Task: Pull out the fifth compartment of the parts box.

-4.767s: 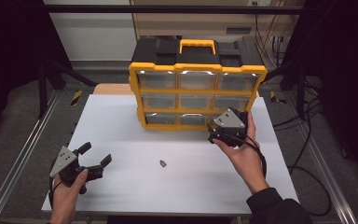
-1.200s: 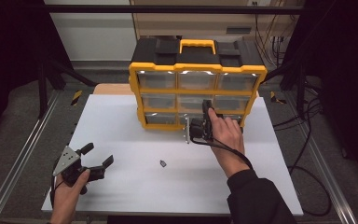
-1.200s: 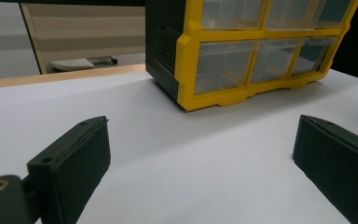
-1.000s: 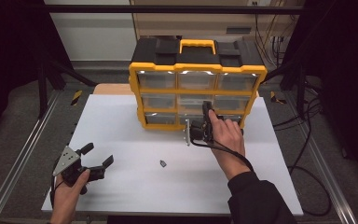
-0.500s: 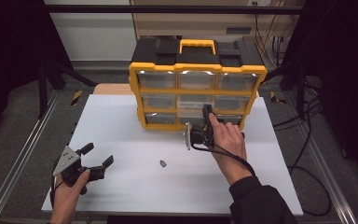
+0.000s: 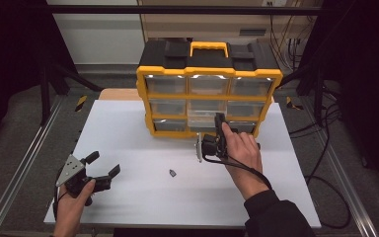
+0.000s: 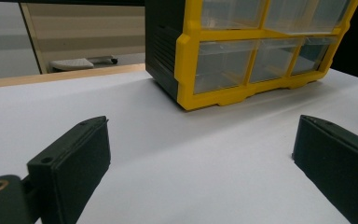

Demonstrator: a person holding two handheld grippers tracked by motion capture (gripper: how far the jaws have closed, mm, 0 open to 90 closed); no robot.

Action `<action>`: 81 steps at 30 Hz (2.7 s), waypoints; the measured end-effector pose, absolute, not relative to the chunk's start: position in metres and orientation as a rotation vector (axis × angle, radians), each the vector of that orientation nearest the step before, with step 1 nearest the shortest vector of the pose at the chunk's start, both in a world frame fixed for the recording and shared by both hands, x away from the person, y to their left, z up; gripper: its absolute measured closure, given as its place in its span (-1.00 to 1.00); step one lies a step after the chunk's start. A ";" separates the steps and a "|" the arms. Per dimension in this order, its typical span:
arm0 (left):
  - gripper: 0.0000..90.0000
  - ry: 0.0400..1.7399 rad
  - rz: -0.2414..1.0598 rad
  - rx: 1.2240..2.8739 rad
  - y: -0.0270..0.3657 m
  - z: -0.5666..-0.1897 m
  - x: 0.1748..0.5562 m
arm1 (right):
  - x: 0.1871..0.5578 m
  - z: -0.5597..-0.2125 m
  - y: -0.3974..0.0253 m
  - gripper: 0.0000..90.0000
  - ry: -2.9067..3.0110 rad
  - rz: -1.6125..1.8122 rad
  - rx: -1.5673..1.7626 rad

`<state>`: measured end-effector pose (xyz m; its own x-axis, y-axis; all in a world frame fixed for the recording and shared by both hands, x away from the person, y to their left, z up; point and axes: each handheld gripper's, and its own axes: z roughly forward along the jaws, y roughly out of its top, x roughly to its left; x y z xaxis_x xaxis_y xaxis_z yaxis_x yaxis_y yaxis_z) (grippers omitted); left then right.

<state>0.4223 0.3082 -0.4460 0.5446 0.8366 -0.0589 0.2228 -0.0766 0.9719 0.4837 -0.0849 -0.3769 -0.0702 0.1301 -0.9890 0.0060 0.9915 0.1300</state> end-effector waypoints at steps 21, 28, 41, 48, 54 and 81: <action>-0.92 0.919 0.650 1.607 0.308 -0.446 0.422 | 0.470 -0.378 -0.086 0.75 1.644 0.095 0.086; -0.92 0.919 0.649 1.607 0.308 -0.446 0.422 | 0.467 -0.377 -0.086 0.75 1.645 0.098 0.082; -0.92 0.916 0.648 1.611 0.307 -0.446 0.422 | 0.462 -0.377 -0.086 0.74 1.652 0.102 0.085; -0.92 0.915 0.647 1.612 0.307 -0.446 0.422 | 0.458 -0.377 -0.087 0.74 1.655 0.102 0.091; -0.91 0.916 0.648 1.613 0.307 -0.446 0.422 | 0.456 -0.376 -0.087 0.74 1.654 0.109 0.086; -0.90 0.911 0.643 1.620 0.306 -0.447 0.422 | 0.447 -0.375 -0.087 0.73 1.658 0.121 0.089</action>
